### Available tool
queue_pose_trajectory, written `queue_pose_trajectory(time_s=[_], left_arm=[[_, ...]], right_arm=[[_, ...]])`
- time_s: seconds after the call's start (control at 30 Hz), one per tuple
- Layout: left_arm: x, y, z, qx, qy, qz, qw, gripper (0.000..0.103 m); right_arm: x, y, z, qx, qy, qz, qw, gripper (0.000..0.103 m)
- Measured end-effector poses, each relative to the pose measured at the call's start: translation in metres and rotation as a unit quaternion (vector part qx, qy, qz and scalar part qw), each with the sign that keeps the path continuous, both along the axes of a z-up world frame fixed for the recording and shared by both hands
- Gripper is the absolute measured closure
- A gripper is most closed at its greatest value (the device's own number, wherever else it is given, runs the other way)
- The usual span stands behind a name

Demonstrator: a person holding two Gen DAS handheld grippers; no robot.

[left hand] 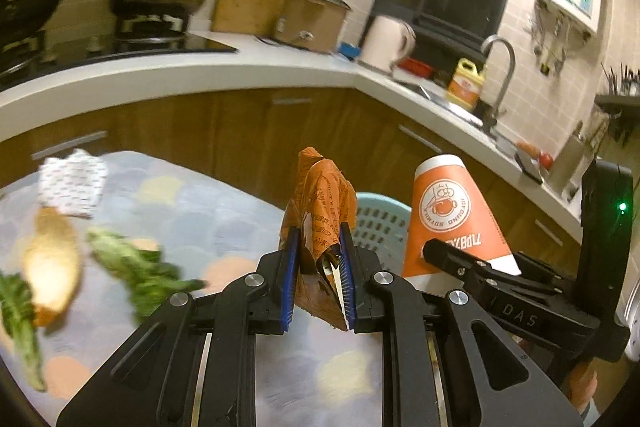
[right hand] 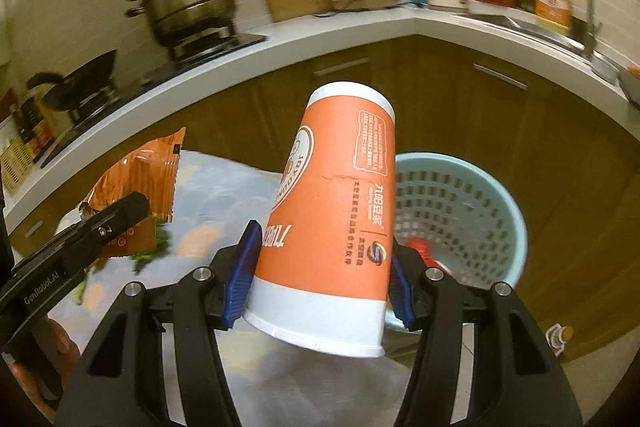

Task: Collect trash
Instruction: 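Carry packet and cup over the blue basket and open both grippers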

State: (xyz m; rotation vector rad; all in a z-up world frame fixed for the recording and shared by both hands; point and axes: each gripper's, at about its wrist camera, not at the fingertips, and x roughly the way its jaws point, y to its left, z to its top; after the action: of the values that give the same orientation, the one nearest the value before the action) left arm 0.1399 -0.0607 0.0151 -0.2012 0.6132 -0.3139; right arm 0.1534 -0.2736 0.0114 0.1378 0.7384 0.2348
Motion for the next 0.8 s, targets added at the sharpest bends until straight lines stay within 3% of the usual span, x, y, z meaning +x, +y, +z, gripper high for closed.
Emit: queue_pose_trajectory(time_s=[0.13,0.53,0.63,0.67,0.8], left_arm=[[0.019,-0.033,-0.013,0.022,0.019,-0.020,0.9994,0.086],[0.070,-0.104,-0.057,0.034,0.086,-0.085,0.9921,0.082],[0.079,-0.115,-0.066,0.036,0.102,-0.092,0.9899,0.066],[0.082,-0.117,-0.068,0.038,0.107,-0.093,0.9892,0.056],[0.092,-0.124,-0.076,0.047,0.122,-0.107,0.9857,0.052]], right_arm=[[0.009,-0.027,-0.013,-0.006,0.012,-0.024,1.000,0.049],[0.049,-0.080,-0.078,-0.008,0.097,-0.064,0.993,0.047],[0.054,-0.087,-0.087,-0.002,0.113,-0.067,0.991,0.045],[0.056,-0.090,-0.090,0.002,0.117,-0.069,0.991,0.044],[0.062,-0.103,-0.099,0.012,0.127,-0.085,0.988,0.038]])
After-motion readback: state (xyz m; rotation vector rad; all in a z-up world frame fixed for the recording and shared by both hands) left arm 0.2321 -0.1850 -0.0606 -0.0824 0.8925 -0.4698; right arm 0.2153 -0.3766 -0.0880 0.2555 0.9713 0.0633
